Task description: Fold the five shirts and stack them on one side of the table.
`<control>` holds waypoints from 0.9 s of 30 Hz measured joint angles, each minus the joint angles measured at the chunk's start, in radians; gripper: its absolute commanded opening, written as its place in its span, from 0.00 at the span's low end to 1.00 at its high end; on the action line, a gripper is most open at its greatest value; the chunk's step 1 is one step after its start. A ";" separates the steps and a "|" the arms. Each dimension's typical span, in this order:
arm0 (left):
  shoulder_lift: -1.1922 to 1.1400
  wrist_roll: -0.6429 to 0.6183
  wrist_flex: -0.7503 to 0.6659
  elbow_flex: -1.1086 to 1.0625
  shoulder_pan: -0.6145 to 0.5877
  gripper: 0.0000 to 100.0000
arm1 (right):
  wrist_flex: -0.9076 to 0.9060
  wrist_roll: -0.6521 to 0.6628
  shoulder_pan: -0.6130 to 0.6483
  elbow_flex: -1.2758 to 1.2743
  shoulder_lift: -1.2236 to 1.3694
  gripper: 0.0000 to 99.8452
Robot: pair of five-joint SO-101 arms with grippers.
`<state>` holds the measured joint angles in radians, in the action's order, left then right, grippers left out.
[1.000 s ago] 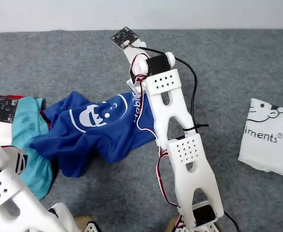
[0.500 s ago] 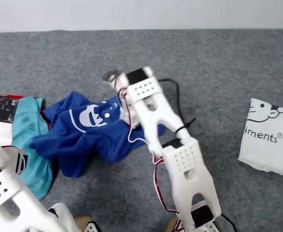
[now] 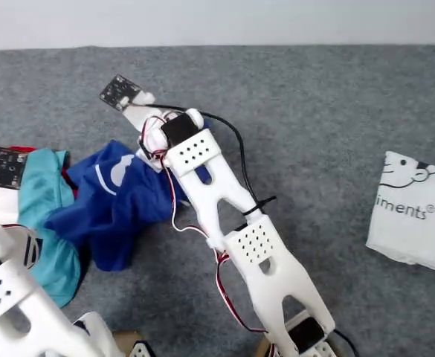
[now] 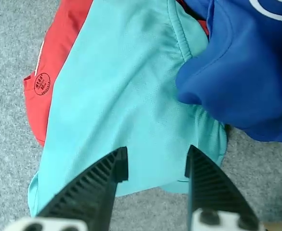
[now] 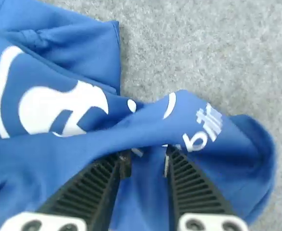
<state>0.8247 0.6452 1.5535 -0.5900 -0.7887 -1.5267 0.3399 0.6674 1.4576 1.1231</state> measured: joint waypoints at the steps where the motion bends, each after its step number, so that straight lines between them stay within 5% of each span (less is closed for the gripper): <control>1: 0.000 0.000 0.000 0.000 0.000 0.19 | -0.018 0.000 0.000 0.014 0.000 0.13; 14: 0.000 0.000 0.000 -0.002 0.000 0.19 | -0.229 0.002 -0.058 0.054 -0.058 0.13; 27: 0.000 -0.009 0.000 -0.002 0.000 0.19 | -0.227 -0.103 -0.095 -0.476 -0.221 0.26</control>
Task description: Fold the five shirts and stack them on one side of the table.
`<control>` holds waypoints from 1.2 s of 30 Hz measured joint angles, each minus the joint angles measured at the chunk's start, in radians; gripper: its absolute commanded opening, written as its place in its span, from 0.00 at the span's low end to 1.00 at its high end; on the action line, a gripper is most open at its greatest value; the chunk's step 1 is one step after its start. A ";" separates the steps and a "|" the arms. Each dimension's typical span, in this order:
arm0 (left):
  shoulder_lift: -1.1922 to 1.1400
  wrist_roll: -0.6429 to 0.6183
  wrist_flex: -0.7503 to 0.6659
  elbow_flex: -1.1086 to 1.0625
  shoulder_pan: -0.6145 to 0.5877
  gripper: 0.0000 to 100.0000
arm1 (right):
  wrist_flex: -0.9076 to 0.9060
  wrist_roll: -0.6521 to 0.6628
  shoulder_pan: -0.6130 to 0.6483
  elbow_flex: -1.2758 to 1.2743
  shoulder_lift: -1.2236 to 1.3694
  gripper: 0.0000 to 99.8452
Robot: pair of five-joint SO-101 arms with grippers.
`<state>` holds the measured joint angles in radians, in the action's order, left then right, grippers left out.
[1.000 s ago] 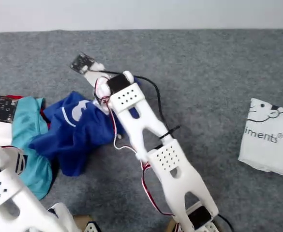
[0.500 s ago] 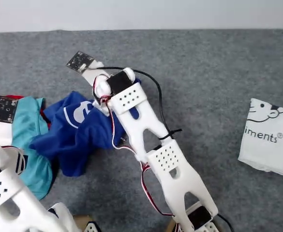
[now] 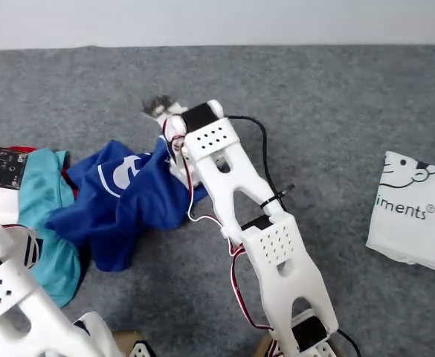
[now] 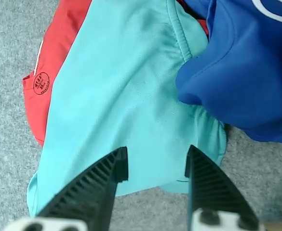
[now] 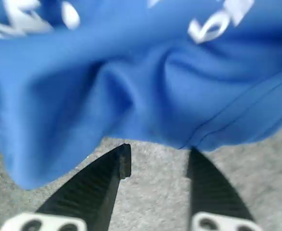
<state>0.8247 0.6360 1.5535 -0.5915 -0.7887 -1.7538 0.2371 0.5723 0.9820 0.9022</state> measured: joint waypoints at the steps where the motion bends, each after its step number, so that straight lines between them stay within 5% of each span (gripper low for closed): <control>1: 0.000 -0.006 0.000 0.000 0.000 0.19 | 0.006 -0.009 0.000 -0.003 0.000 0.26; 7: 0.000 -0.015 0.000 0.000 0.000 0.19 | 0.089 -0.015 0.000 -0.003 0.078 0.23; 14: 0.000 -0.015 0.000 0.000 -0.002 0.19 | 0.127 -0.020 -0.017 0.017 0.155 0.00; 24: 0.000 -0.015 0.000 0.000 -0.002 0.19 | 0.000 0.032 -0.097 0.103 0.103 0.01; 36: 0.000 -0.015 0.000 0.000 -0.002 0.19 | 0.000 0.109 -0.219 -0.555 -0.474 0.01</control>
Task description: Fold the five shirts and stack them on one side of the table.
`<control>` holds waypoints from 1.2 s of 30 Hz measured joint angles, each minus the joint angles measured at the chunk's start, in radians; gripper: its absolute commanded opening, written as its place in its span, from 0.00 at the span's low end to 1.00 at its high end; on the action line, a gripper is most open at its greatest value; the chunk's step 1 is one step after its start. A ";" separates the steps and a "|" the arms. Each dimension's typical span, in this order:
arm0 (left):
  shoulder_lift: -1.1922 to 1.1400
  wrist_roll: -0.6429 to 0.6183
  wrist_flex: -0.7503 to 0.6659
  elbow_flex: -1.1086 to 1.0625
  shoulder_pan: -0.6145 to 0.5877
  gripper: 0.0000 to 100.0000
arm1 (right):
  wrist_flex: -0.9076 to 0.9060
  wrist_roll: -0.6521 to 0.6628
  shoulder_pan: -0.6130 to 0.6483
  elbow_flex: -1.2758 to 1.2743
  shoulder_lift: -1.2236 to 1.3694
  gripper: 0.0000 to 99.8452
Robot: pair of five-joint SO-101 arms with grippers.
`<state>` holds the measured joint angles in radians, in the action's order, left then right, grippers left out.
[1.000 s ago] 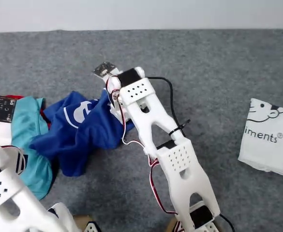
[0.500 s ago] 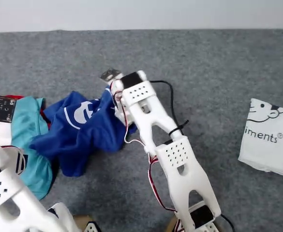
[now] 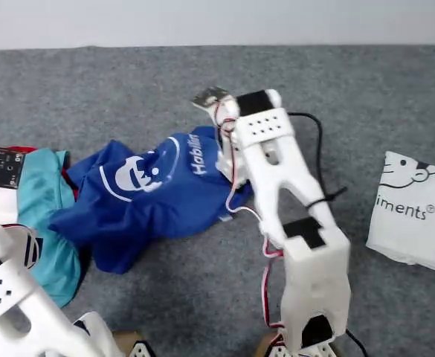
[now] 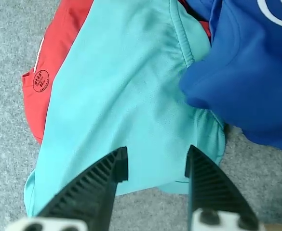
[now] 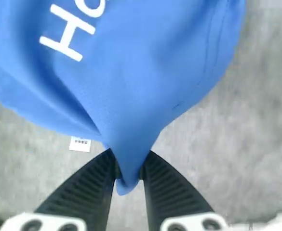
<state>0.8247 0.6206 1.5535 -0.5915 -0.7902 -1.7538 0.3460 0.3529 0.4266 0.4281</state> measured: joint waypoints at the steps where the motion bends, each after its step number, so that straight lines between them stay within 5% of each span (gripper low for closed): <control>1: 0.000 0.000 0.000 0.000 0.000 0.19 | 0.000 0.008 -0.009 -0.044 -0.038 0.01; 7: 0.000 0.000 0.000 0.000 0.000 0.19 | 0.000 0.048 -0.071 -0.224 -0.141 0.03; 14: 0.000 0.000 0.000 0.000 0.000 0.19 | 0.000 0.044 -0.089 -0.242 -0.061 0.29; 27: 0.000 0.000 0.000 0.000 0.000 0.19 | 0.000 -0.037 -0.095 -0.367 -0.206 0.29; 36: 0.000 0.000 0.000 0.000 0.000 0.19 | 0.077 -0.038 -0.094 -0.367 0.006 0.06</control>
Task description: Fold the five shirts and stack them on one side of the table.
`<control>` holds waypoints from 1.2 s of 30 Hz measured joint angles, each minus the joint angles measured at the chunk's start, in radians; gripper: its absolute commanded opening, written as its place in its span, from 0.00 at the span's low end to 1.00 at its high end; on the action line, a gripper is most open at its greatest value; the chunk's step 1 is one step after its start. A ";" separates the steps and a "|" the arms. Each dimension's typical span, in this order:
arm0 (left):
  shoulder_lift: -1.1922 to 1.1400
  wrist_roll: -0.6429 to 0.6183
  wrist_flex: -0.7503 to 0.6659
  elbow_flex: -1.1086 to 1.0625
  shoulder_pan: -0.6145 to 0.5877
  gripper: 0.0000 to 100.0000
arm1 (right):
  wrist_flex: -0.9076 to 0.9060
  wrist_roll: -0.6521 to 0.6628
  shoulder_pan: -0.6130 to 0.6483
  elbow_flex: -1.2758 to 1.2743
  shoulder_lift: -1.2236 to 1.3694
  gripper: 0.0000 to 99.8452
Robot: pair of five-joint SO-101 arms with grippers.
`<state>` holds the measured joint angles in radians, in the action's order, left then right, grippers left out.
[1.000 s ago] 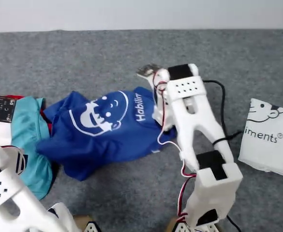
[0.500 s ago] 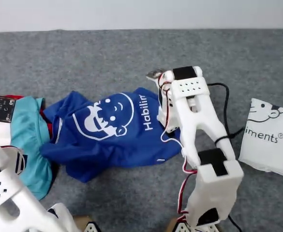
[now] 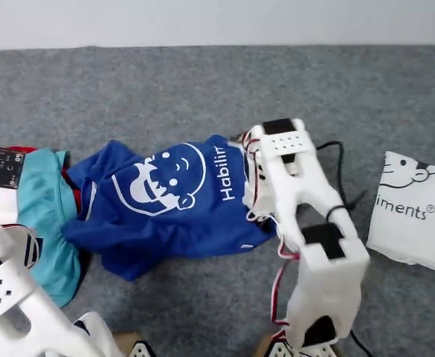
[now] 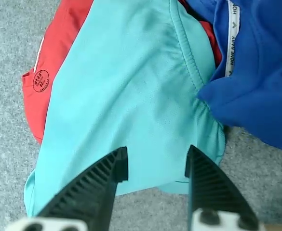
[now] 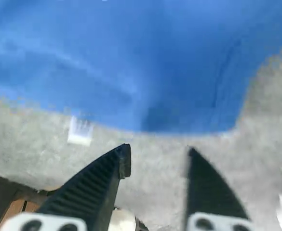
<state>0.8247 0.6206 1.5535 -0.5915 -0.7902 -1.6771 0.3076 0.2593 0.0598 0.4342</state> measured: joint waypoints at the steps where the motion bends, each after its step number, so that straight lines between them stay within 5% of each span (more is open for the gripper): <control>1: 0.000 0.000 0.000 0.000 0.000 0.19 | 0.015 0.000 0.005 0.023 0.040 0.06; 18: 0.000 0.000 -0.003 -0.048 0.000 0.19 | -0.077 0.000 0.133 0.884 0.491 0.10; 22: 0.000 0.000 -0.003 -0.048 0.000 0.19 | -0.077 0.000 0.130 0.847 0.443 0.23; 36: 0.000 0.000 -0.003 -0.048 0.000 0.19 | -0.077 0.000 0.100 0.402 0.147 0.20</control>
<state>0.8247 0.6206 1.5505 -0.6391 -0.7902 -1.7538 0.3076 0.3590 0.4618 0.5815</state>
